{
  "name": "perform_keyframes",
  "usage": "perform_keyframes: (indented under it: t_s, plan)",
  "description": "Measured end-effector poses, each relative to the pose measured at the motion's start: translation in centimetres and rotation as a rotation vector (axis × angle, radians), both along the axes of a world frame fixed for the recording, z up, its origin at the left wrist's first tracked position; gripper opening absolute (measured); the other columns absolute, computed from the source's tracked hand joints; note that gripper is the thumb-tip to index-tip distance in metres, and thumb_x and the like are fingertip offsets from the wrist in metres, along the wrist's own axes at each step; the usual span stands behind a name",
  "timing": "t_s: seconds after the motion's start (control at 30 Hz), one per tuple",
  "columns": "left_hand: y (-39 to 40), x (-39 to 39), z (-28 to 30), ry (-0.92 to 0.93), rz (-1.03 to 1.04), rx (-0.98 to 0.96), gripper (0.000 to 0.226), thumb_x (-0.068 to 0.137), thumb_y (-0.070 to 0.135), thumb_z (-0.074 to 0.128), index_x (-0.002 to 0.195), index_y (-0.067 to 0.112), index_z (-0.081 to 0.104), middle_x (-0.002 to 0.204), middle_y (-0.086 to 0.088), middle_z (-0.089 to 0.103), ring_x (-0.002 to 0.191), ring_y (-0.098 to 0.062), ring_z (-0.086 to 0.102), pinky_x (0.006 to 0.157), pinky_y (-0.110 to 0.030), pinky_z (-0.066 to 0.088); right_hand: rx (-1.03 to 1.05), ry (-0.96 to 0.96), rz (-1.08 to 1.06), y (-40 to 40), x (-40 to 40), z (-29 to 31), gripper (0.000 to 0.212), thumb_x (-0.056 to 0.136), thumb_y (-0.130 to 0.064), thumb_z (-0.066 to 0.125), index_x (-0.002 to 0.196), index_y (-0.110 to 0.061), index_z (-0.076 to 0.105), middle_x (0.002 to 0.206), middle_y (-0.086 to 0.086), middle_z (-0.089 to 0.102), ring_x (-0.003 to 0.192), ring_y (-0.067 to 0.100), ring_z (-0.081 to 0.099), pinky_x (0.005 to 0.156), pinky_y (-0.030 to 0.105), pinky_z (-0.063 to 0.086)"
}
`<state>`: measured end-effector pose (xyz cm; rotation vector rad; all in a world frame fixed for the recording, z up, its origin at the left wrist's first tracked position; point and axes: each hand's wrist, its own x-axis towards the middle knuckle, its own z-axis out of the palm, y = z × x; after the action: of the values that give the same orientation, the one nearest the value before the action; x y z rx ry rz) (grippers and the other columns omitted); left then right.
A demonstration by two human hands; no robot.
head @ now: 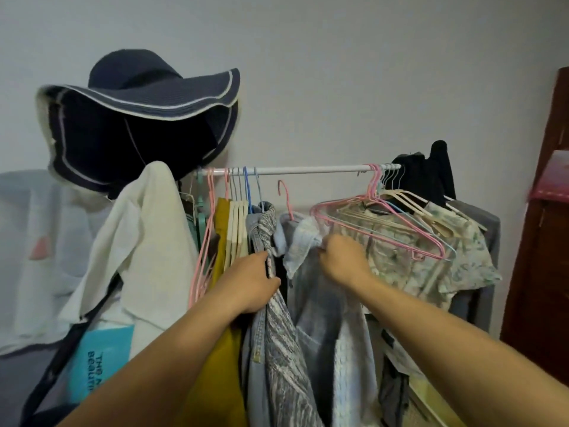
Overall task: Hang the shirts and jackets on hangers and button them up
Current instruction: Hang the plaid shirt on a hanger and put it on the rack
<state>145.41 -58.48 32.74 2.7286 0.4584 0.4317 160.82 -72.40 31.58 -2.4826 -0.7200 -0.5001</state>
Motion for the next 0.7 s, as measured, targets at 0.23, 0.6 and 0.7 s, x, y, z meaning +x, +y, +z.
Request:
perform_keyframes:
  t_s: [0.23,0.6,0.7]
  plan:
    - [1.1,0.4,-0.4,0.028,0.011,-0.065,0.08,0.095,0.046,0.066,0.16,0.024,0.025,0.153,-0.007,0.049,0.118,-0.03,0.064,0.108,-0.042,0.047,0.338,-0.074,-0.083,-3.8,-0.9,1.0,0.026,0.099,-0.028,0.059,0.092,-0.006,0.07,0.078,0.015,0.066,0.075,0.034,0.061,0.063,0.035,0.04]
    - [0.8,1.3,-0.4,0.014,-0.023,-0.13,0.076,0.097,0.045,0.064,0.159,0.022,0.027,0.128,-0.011,0.067,0.103,-0.026,0.069,0.098,-0.038,0.053,-0.044,0.009,-0.059,-1.3,5.0,0.8,0.02,0.096,-0.028,0.059,0.102,-0.012,0.07,0.101,0.017,0.072,0.094,0.036,0.067,0.07,0.034,0.042]
    - [1.3,1.6,-0.8,-0.007,-0.037,-0.182,0.077,0.095,0.043,0.067,0.159,0.023,0.028,0.132,-0.008,0.066,0.111,-0.028,0.068,0.102,-0.044,0.052,0.048,-0.029,-0.048,0.0,3.1,0.3,0.016,0.095,-0.02,0.056,0.1,-0.01,0.068,0.098,0.017,0.071,0.093,0.037,0.066,0.072,0.037,0.046]
